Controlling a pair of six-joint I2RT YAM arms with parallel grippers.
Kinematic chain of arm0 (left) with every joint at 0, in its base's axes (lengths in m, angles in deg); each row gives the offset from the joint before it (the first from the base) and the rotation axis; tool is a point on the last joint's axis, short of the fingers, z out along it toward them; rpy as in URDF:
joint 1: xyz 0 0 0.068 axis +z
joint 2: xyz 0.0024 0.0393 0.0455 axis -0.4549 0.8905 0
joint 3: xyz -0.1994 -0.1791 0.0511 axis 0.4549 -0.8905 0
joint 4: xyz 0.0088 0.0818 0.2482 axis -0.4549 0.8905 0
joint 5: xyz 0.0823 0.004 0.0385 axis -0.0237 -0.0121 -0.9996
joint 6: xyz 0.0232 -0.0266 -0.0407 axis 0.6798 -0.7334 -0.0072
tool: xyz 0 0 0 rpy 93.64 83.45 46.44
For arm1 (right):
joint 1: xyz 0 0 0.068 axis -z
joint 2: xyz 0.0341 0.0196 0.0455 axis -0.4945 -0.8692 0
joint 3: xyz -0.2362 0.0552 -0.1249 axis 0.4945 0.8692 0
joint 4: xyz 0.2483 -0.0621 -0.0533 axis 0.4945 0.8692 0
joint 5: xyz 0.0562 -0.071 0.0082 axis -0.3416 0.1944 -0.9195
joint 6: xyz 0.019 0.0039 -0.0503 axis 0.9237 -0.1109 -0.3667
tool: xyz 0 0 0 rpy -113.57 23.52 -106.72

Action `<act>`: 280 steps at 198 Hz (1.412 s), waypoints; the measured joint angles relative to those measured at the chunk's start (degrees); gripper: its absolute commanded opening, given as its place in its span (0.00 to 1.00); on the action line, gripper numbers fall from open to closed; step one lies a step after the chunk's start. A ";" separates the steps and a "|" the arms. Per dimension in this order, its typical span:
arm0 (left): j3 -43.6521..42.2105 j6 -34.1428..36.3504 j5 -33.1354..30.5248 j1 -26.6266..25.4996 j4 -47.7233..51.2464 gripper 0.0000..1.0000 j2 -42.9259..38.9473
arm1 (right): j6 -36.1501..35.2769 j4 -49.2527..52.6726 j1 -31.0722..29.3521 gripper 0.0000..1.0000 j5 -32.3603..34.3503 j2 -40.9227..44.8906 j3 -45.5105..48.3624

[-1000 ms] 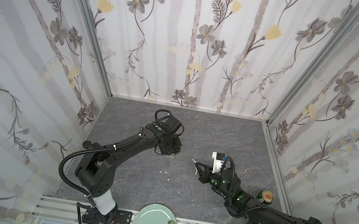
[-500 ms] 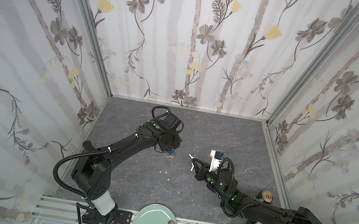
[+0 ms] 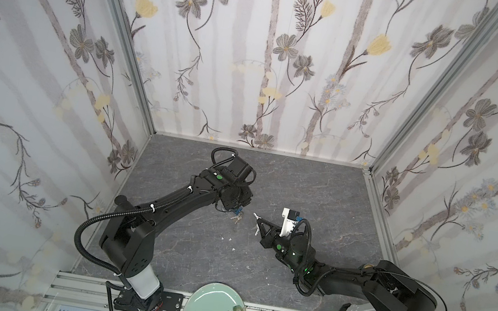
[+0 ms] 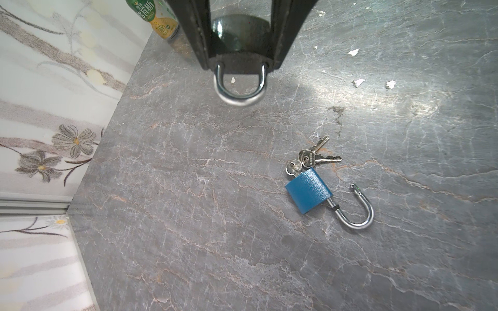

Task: Unlock with the key
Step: 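Bring the key in the right gripper to the padlock held by the left gripper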

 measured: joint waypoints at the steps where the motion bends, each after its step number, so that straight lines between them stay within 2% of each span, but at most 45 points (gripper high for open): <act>1: 0.00 -0.02 0.02 -0.02 -0.02 0.27 0.02 | 0.00 -0.13 0.00 0.00 0.02 -0.15 -0.07; 73: 0.00 -1.18 1.03 -0.39 -0.44 0.27 0.66 | 0.50 -3.13 -0.13 0.00 1.29 -5.05 -2.51; 280: 0.00 -4.20 2.19 -1.03 -0.09 0.26 1.92 | 1.99 -2.10 -0.94 0.00 3.21 -8.31 -5.77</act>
